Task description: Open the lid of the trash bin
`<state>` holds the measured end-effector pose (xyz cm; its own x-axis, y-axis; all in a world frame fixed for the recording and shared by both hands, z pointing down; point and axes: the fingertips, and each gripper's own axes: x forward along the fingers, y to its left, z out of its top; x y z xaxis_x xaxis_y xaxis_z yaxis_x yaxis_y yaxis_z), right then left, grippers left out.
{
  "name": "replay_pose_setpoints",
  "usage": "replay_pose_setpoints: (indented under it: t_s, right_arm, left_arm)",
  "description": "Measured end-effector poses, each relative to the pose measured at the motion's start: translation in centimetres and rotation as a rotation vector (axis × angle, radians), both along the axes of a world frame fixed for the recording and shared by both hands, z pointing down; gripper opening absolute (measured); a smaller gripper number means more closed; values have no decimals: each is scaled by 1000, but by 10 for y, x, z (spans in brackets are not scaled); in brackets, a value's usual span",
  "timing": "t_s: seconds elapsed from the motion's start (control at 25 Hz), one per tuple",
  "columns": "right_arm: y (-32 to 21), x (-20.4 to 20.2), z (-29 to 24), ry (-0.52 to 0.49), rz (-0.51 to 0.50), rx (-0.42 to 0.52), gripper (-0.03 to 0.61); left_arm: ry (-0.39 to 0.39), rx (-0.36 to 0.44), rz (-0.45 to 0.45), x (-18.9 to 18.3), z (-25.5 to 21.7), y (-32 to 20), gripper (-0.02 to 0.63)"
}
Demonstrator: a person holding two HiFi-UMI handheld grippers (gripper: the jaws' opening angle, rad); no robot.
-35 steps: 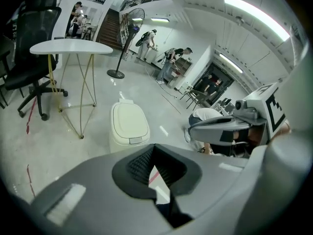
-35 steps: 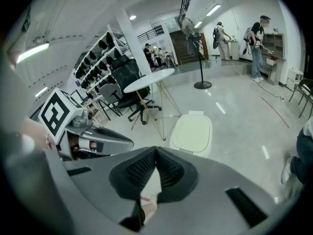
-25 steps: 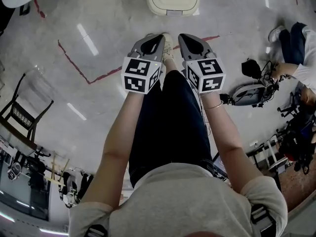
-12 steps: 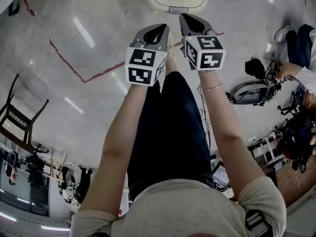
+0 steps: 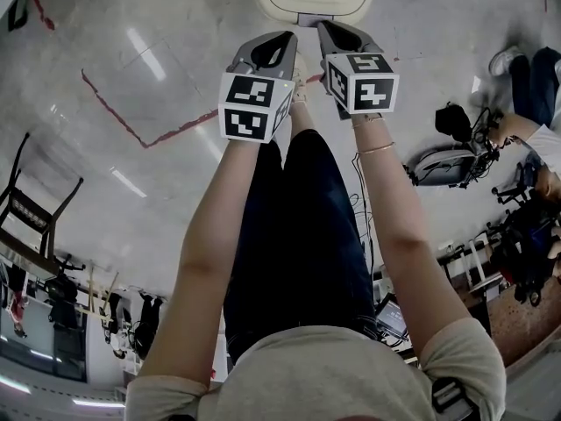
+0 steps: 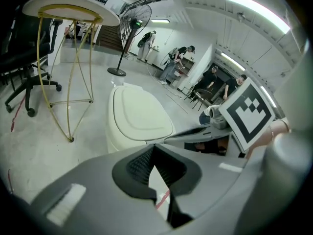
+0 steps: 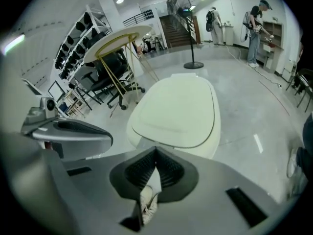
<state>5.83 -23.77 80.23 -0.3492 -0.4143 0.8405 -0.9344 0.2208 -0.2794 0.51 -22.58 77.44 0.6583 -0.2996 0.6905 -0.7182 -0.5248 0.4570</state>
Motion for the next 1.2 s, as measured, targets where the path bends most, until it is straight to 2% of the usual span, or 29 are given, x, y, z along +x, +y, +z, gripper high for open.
replay_pose_setpoints:
  t_s: [0.28,0.44,0.6,0.76,1.0,1.2]
  right_arm:
    - [4,4,8,-51,84,-16,8]
    - [5,4,10,-39,81,-21,8]
    - [6,6,11,-95,157,-49,8]
    - [5,6,10,-92,139,-64,8]
    - [2,9,-1,-90,173,-66,8]
    - [-2,-1,-37,-169,154,-14,8]
  left_arm:
    - [-4,-22,-20,3,12,-7,5]
    - [-13,-30,-11,3,15,-2,5]
    - [-12,-45,-22,2,15,1,5]
    - [-4,-53,-16,5,10,4,5]
    - [5,-60,-16,7,-4,6,5]
    - [7,-53,1,6,-26,6,5]
